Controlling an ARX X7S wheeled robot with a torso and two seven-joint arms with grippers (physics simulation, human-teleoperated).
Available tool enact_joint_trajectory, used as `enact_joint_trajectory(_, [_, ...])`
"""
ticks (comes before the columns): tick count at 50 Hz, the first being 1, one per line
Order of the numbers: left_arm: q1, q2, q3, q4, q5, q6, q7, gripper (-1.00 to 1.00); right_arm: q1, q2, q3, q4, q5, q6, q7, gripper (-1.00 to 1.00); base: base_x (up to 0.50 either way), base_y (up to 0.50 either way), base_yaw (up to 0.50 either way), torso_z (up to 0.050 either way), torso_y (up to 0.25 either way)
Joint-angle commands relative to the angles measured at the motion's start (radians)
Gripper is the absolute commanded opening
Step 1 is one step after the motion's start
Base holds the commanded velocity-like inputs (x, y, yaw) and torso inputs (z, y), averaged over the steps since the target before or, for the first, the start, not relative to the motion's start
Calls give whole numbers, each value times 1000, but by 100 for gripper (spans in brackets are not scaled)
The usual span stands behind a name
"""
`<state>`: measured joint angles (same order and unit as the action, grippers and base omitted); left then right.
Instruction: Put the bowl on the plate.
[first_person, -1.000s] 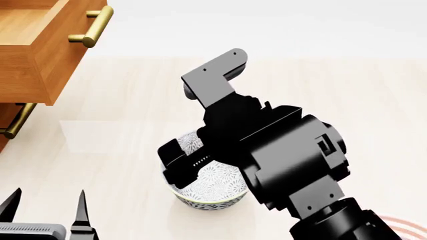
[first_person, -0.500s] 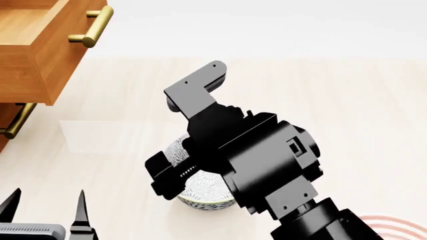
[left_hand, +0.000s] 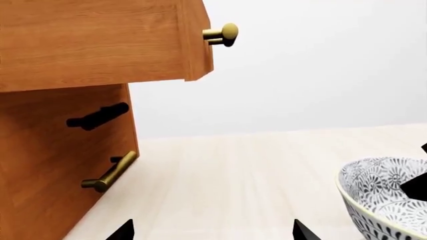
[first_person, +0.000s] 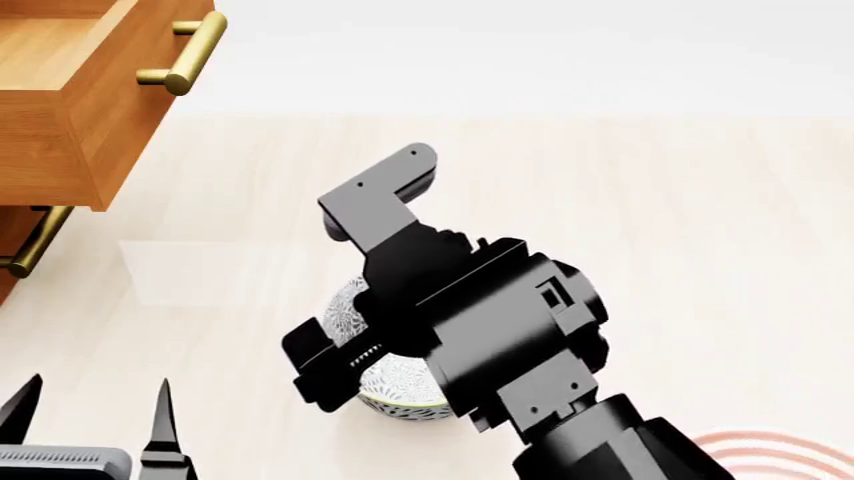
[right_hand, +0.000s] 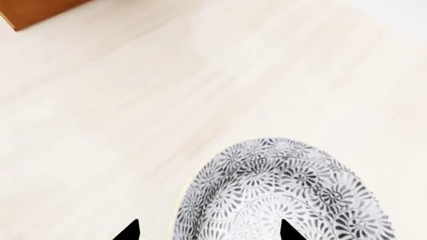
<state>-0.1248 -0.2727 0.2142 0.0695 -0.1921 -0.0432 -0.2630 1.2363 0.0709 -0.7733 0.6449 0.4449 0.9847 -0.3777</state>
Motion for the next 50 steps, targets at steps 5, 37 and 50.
enact_joint_trajectory(5, [2, -8, 6, 16, -2, -6, -7, 100, 32, -51, -32, 220, -22, -118, -35, 100, 0, 0, 0, 0, 0])
enact_joint_trajectory(37, [3, -20, 12, 28, -8, -9, -19, 100, 143, -71, -699, 396, 622, -353, 82, 100, 0, 0, 0, 0, 0])
enact_joint_trajectory(50, [1, -23, 17, 21, -9, -1, -22, 100, 117, -71, -750, 391, 651, -363, 93, 100, 0, 0, 0, 0, 0])
